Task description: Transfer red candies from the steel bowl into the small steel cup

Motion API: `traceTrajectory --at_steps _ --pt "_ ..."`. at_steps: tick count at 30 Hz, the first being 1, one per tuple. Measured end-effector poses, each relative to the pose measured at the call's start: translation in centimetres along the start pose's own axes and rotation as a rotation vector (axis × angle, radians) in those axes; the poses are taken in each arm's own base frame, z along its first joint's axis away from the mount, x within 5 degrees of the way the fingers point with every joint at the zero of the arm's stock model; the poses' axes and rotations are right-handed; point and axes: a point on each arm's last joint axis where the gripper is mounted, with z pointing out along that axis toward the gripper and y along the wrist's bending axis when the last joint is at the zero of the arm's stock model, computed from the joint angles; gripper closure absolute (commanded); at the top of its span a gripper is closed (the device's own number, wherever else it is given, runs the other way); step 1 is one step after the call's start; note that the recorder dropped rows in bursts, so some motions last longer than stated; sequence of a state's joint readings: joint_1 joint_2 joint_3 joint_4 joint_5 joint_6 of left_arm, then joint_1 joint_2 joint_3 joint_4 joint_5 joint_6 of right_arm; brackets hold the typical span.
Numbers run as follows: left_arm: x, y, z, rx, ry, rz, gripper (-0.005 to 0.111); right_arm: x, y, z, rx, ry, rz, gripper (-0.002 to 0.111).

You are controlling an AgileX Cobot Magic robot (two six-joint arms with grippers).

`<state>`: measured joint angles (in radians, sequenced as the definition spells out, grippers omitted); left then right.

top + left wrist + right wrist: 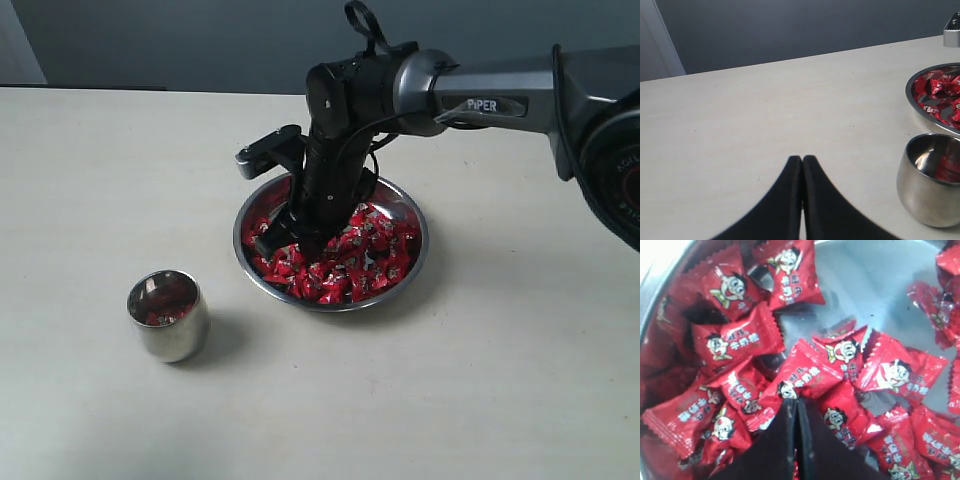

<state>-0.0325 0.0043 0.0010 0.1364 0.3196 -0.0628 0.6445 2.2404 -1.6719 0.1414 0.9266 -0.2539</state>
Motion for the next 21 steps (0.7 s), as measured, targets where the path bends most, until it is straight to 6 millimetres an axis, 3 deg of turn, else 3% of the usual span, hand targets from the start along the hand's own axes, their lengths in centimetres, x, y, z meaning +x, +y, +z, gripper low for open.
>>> traceTrajectory --at_steps 16,21 --pt "0.0 0.0 0.0 0.0 0.0 0.0 0.106 -1.0 1.1 -7.1 -0.014 -0.197 0.014 0.109" --pt "0.0 0.0 0.0 0.0 0.0 0.0 0.106 -1.0 2.5 -8.2 -0.132 -0.228 -0.016 0.109"
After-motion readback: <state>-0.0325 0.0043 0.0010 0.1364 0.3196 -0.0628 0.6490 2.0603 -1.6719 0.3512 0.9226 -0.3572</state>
